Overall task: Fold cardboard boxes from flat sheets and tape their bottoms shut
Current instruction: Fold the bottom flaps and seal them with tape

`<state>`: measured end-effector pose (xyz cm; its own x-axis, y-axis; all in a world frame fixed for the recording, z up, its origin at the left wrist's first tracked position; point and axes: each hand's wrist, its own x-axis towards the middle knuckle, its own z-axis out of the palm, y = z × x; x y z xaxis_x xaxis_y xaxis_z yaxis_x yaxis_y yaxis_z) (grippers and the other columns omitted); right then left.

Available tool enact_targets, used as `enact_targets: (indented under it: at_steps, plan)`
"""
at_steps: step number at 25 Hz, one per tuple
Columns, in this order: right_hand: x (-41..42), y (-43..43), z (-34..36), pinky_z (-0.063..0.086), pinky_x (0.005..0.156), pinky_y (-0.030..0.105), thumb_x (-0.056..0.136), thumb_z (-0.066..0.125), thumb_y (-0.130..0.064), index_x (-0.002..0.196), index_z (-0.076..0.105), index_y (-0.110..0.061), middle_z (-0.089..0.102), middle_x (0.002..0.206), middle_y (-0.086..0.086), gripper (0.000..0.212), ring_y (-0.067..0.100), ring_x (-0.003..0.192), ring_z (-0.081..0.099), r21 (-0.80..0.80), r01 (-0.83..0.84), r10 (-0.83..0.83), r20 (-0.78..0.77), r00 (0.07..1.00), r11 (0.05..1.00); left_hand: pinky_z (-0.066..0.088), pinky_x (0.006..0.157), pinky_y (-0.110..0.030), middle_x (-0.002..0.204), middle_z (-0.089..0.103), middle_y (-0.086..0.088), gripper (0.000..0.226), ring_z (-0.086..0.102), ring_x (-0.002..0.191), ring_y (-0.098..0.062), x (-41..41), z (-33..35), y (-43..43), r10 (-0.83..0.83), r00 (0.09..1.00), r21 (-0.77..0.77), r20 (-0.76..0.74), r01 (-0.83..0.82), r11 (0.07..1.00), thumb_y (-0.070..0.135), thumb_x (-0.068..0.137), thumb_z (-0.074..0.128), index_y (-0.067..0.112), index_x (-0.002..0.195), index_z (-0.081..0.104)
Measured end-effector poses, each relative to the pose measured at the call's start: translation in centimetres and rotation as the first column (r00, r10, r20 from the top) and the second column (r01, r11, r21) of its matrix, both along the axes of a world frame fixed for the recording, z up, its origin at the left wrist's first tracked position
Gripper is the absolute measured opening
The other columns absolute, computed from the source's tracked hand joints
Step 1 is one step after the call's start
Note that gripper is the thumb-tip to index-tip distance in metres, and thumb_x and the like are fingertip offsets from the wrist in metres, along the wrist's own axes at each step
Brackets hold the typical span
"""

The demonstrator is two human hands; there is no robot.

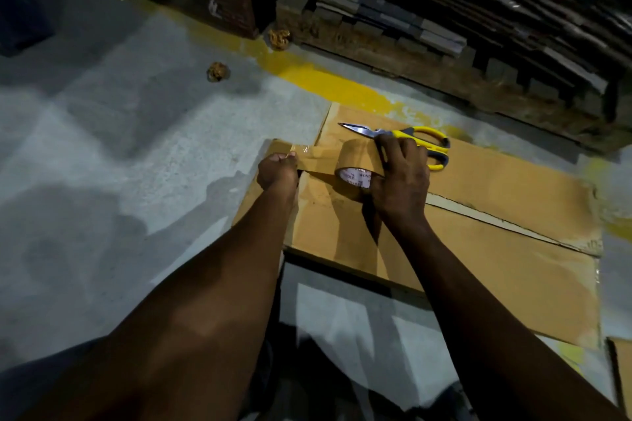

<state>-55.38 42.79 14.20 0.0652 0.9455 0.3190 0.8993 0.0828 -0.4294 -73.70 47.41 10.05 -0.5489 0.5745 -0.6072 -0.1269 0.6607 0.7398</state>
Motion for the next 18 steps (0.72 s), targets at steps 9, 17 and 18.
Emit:
enact_targets:
  at_steps: [9,17,18]
  plan:
    - [-0.9,0.2,0.1,0.045,0.072,0.044,0.074,0.076,-0.032,0.123,0.057,-0.018,0.056,0.113,0.014,0.055,0.035,0.102,0.048,-0.044,-0.003,0.004,0.024,1.000,0.999,0.060,0.074,-0.046,0.090,0.072,-0.014,0.015,0.070,0.082,-0.031,-1.0,-0.8,-0.2,-0.170,0.983,-0.036,-0.076,0.167,0.985,0.025,0.082,0.072,0.011,0.083,0.073]
    - [0.1,-0.5,-0.5,0.042,0.079,0.036,0.078,0.059,-0.058,0.135,0.054,-0.020,0.057,0.117,0.009,0.069,0.029,0.110,0.047,-0.116,-0.097,0.075,-0.179,0.981,0.988,0.034,0.110,-0.038,0.145,0.044,-0.016,0.051,0.041,0.133,-0.033,-0.7,0.4,-3.0,-0.499,0.805,-0.059,-0.321,0.509,0.859,0.029,0.098,0.044,0.009,0.145,0.039]
    - [0.1,-0.5,-0.7,0.043,0.084,0.036,0.077,0.059,-0.058,0.137,0.052,-0.018,0.058,0.122,0.009,0.072,0.028,0.115,0.048,-0.136,-0.110,0.075,-0.235,0.969,0.985,0.028,0.114,-0.036,0.151,0.038,-0.014,0.049,0.035,0.139,-0.030,-0.3,1.0,-3.6,-0.536,0.737,0.042,-0.412,0.603,0.797,0.019,0.099,0.039,0.009,0.147,0.037]
